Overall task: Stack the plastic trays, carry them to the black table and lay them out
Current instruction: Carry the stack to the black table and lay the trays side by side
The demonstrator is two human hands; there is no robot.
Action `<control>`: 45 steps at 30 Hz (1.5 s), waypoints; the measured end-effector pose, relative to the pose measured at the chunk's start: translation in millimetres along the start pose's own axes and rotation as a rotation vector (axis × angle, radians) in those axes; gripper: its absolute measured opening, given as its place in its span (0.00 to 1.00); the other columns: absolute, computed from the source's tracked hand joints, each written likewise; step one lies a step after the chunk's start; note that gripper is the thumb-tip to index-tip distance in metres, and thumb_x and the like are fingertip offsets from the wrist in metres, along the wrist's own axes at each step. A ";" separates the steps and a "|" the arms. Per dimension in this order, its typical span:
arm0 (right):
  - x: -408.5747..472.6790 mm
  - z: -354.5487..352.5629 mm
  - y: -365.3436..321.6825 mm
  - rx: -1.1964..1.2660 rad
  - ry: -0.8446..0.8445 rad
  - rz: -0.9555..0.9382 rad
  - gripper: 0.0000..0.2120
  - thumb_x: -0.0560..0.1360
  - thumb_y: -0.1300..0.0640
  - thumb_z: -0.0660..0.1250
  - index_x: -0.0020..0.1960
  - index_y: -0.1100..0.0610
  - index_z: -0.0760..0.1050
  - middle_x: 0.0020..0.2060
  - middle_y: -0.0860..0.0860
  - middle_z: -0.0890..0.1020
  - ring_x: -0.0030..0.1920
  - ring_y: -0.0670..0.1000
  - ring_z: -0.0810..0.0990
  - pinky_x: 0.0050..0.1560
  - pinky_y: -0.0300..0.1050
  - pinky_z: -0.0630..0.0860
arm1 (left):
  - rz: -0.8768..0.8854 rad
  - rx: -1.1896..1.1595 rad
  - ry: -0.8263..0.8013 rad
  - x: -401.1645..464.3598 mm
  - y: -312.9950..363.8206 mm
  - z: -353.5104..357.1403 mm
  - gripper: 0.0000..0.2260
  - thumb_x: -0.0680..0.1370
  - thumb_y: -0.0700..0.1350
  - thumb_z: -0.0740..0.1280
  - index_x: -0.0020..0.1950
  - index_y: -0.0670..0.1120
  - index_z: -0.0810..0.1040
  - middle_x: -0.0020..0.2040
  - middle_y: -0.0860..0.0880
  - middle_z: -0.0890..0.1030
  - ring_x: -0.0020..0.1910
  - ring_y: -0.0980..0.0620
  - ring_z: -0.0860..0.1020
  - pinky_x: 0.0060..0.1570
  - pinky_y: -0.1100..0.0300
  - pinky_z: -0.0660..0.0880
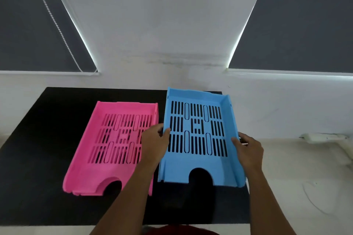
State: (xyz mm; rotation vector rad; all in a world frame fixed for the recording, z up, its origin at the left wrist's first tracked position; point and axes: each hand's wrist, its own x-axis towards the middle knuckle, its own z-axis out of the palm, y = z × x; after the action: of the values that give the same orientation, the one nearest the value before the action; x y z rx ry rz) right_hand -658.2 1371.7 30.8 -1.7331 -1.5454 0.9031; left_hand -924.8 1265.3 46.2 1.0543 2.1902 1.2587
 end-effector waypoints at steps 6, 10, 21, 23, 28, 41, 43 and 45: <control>14.3 7.0 31.4 -0.014 -0.040 0.003 0.13 0.77 0.57 0.70 0.61 0.58 0.82 0.44 0.53 0.80 0.43 0.52 0.79 0.44 0.38 0.71 | -0.123 0.144 -0.098 -12.3 -12.5 30.0 0.11 0.80 0.41 0.67 0.38 0.43 0.74 0.32 0.49 0.73 0.29 0.55 0.70 0.30 0.65 0.66; 14.3 16.0 44.8 -0.048 -0.052 -0.015 0.12 0.77 0.57 0.70 0.59 0.60 0.82 0.42 0.52 0.79 0.41 0.50 0.77 0.45 0.37 0.71 | -0.202 0.228 -0.117 -16.1 -23.7 40.7 0.06 0.81 0.39 0.66 0.49 0.37 0.77 0.34 0.50 0.74 0.29 0.58 0.71 0.29 0.68 0.65; 9.8 30.3 61.9 -0.116 -0.063 -0.023 0.13 0.78 0.56 0.70 0.60 0.58 0.82 0.40 0.53 0.79 0.41 0.51 0.78 0.43 0.39 0.71 | -0.262 0.291 -0.181 -17.1 -44.4 52.8 0.05 0.81 0.37 0.66 0.45 0.39 0.75 0.31 0.53 0.70 0.26 0.60 0.69 0.25 0.70 0.65; 8.3 31.5 63.4 -0.126 -0.064 -0.012 0.12 0.78 0.55 0.70 0.59 0.58 0.82 0.40 0.53 0.80 0.41 0.51 0.79 0.42 0.38 0.71 | -0.260 0.291 -0.180 -16.8 -46.4 54.4 0.09 0.81 0.37 0.66 0.41 0.43 0.73 0.31 0.53 0.69 0.26 0.60 0.69 0.25 0.71 0.64; 4.1 32.2 65.8 -0.141 -0.079 0.003 0.10 0.78 0.55 0.68 0.56 0.59 0.82 0.40 0.54 0.80 0.40 0.49 0.78 0.36 0.31 0.67 | -0.288 0.281 -0.191 -13.9 -49.0 57.3 0.06 0.81 0.39 0.65 0.54 0.36 0.77 0.34 0.51 0.74 0.27 0.60 0.71 0.23 0.72 0.65; -7.2 35.6 62.3 -0.149 -0.129 0.074 0.09 0.79 0.63 0.61 0.54 0.60 0.80 0.45 0.59 0.84 0.39 0.52 0.83 0.32 0.39 0.78 | -0.321 0.187 -0.303 -21.4 -53.3 54.9 0.16 0.81 0.44 0.65 0.66 0.37 0.74 0.60 0.37 0.81 0.59 0.38 0.81 0.60 0.42 0.79; -7.0 38.6 55.1 -0.155 -0.087 0.086 0.11 0.78 0.62 0.62 0.58 0.61 0.79 0.49 0.61 0.83 0.47 0.58 0.82 0.44 0.51 0.82 | -0.296 0.149 -0.292 -23.9 -51.3 54.2 0.18 0.81 0.44 0.66 0.69 0.41 0.73 0.62 0.41 0.81 0.60 0.42 0.81 0.63 0.46 0.78; -9.6 43.9 43.2 -0.194 -0.025 0.098 0.16 0.78 0.61 0.64 0.64 0.61 0.77 0.55 0.62 0.79 0.57 0.62 0.75 0.55 0.56 0.78 | -0.253 0.135 -0.256 -26.0 -46.5 53.5 0.22 0.80 0.44 0.67 0.73 0.42 0.69 0.69 0.42 0.77 0.67 0.44 0.77 0.69 0.49 0.72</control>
State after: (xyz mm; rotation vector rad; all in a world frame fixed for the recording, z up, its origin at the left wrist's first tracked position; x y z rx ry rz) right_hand -671.2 1358.4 -28.8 -1.9558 -1.6213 0.8482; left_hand -892.3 1260.6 -21.9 0.8965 2.1502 0.8282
